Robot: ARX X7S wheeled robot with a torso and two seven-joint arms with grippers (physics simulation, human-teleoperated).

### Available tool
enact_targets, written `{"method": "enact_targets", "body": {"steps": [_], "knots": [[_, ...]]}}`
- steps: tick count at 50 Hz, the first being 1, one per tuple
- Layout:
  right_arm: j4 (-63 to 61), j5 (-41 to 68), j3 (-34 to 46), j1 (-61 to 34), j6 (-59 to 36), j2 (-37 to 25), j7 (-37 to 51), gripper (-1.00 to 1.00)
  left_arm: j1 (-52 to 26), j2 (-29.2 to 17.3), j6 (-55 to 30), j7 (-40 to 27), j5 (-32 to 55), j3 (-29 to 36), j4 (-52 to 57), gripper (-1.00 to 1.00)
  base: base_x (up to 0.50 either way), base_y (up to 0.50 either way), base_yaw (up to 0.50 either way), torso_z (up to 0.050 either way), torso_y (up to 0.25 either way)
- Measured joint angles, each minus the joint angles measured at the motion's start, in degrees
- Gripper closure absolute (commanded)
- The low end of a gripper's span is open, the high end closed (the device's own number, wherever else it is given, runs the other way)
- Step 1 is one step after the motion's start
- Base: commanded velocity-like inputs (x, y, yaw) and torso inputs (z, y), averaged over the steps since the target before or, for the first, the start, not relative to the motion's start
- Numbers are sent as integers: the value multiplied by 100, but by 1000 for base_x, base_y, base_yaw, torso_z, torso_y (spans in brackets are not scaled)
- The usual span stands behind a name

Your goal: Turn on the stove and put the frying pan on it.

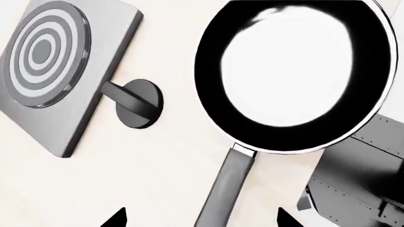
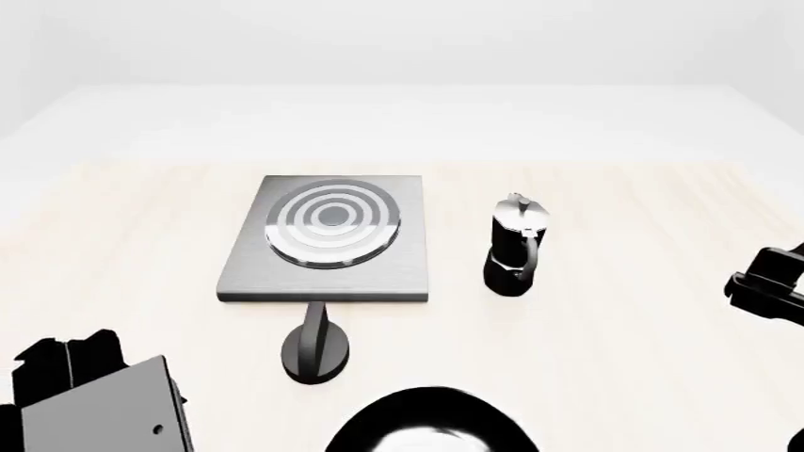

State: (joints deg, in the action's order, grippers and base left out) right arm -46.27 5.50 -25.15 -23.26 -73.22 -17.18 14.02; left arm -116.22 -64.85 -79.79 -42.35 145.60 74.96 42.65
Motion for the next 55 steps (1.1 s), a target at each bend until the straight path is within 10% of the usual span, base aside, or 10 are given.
{"method": "enact_targets", "body": {"steps": [55], "knots": [[15,50,105,99,93,11,73,-100,2710,-369,333,2044,-3134,-477,253,-100,0,0,0,0,0]]}}
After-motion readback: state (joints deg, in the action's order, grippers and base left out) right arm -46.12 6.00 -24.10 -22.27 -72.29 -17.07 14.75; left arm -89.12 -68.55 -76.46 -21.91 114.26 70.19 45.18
